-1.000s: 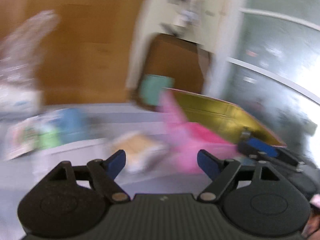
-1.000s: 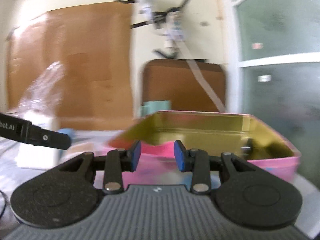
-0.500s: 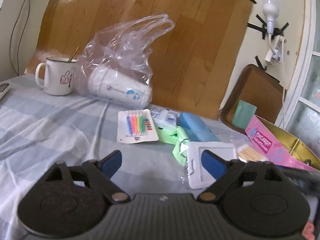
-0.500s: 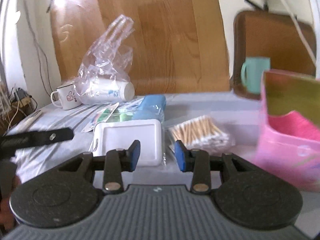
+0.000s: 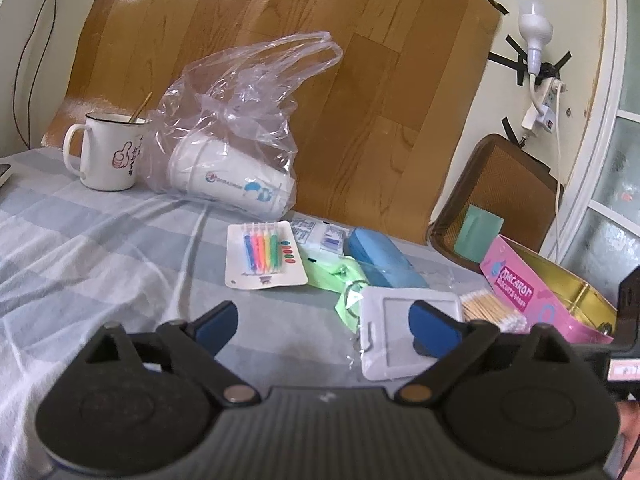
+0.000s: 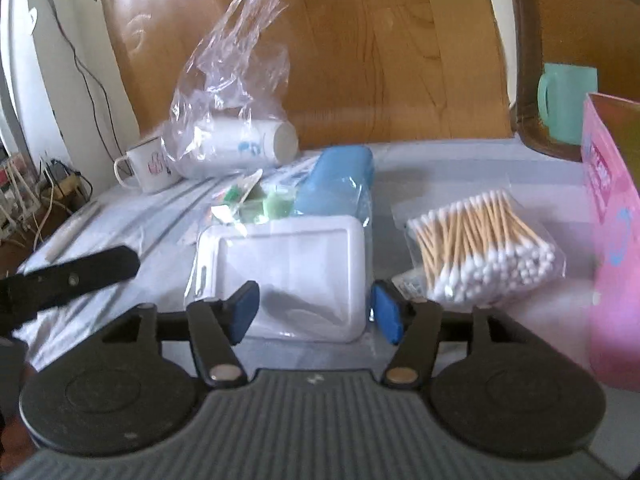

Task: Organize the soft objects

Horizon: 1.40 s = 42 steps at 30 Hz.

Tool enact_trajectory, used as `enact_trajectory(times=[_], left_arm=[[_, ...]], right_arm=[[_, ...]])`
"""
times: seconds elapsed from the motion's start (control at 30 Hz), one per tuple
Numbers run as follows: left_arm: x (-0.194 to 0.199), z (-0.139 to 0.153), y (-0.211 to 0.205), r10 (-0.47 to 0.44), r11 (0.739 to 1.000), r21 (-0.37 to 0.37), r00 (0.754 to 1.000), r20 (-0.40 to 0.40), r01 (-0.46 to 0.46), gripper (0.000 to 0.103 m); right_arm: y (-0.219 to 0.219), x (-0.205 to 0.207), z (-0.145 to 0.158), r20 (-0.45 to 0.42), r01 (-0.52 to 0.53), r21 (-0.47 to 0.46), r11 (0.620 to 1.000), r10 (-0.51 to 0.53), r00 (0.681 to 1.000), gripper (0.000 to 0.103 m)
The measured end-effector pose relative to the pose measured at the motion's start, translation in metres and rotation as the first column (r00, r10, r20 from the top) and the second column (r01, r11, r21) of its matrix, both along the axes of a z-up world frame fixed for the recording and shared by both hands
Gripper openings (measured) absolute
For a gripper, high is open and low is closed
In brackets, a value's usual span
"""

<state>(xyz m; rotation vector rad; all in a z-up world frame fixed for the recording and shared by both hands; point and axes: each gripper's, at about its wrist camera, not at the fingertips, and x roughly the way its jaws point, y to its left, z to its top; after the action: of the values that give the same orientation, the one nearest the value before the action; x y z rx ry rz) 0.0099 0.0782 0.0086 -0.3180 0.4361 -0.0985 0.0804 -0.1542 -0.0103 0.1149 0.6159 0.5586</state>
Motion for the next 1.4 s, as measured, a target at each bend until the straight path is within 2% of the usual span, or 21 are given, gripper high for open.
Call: enact_trajectory(times=[0.1,0.23,0.27,0.37,0.43,0.6,0.73,0.9,1.0,1.1,1.13,1.17,1.27,1.4], left_arm=[[0.001,0.000,0.001,0.004,1.000,-0.005,1.000,-0.004,-0.005,0.096],[0.001,0.000,0.001,0.011,1.000,-0.008,1.000,-0.006,-0.011,0.096],[0.001,0.000,0.002,0.013,1.000,-0.011,1.000,-0.007,-0.013,0.096],[0.002,-0.001,0.005,0.020,1.000,-0.025,1.000,-0.012,-0.020,0.096],[0.003,-0.002,0.008,0.024,0.999,-0.037,1.000,-0.017,-0.025,0.096],[0.004,-0.002,0.010,0.027,0.998,-0.055,0.999,-0.022,-0.028,0.096],[0.004,-0.002,0.009,0.017,0.999,-0.049,1.000,-0.019,-0.018,0.098],[0.003,-0.002,0.007,0.011,0.999,-0.042,1.000,-0.017,-0.011,0.098],[0.003,-0.002,0.006,0.004,0.999,-0.038,1.000,-0.019,-0.005,0.099],[0.004,-0.002,0.005,0.004,0.999,-0.032,1.000,-0.023,-0.004,0.099],[0.005,-0.002,0.005,0.004,1.000,-0.030,1.000,-0.024,-0.004,0.099],[0.005,-0.002,0.004,0.004,1.000,-0.027,1.000,-0.025,-0.005,0.099],[0.005,-0.002,0.003,0.005,1.000,-0.018,1.000,-0.028,-0.005,0.099],[0.005,-0.002,0.003,0.001,1.000,-0.011,1.000,-0.030,-0.002,0.099]], right_arm=[[-0.008,0.006,-0.001,-0.030,0.002,0.066,0.998,0.000,1.000,0.065],[-0.017,-0.001,-0.001,-0.034,-0.027,0.102,0.994,0.030,0.999,0.032],[-0.016,-0.003,0.000,-0.022,-0.044,0.108,0.993,0.047,0.999,0.029],[-0.013,-0.018,0.003,0.039,-0.056,0.075,0.996,0.054,0.998,0.027],[-0.014,-0.024,0.004,0.049,-0.057,0.069,0.996,0.054,0.997,0.026],[-0.027,-0.042,-0.002,-0.015,-0.045,0.134,0.990,0.048,0.999,0.023],[-0.047,-0.064,-0.005,-0.054,-0.042,0.228,0.973,0.056,0.997,0.021],[-0.075,-0.084,-0.007,-0.147,-0.081,0.328,0.941,0.136,0.980,0.020],[-0.083,-0.094,-0.010,-0.174,-0.066,0.306,0.950,0.124,0.977,0.026],[-0.087,-0.104,-0.007,-0.112,0.016,0.204,0.979,0.007,0.994,0.046],[-0.088,-0.106,-0.006,-0.092,0.039,0.187,0.982,-0.023,0.996,0.057],[-0.089,-0.108,-0.003,-0.066,0.063,0.171,0.983,-0.053,0.996,0.060],[-0.089,-0.110,0.000,-0.013,0.079,0.147,0.986,-0.078,0.997,0.060],[-0.087,-0.107,-0.005,-0.026,0.096,0.143,0.985,-0.093,0.995,0.060]])
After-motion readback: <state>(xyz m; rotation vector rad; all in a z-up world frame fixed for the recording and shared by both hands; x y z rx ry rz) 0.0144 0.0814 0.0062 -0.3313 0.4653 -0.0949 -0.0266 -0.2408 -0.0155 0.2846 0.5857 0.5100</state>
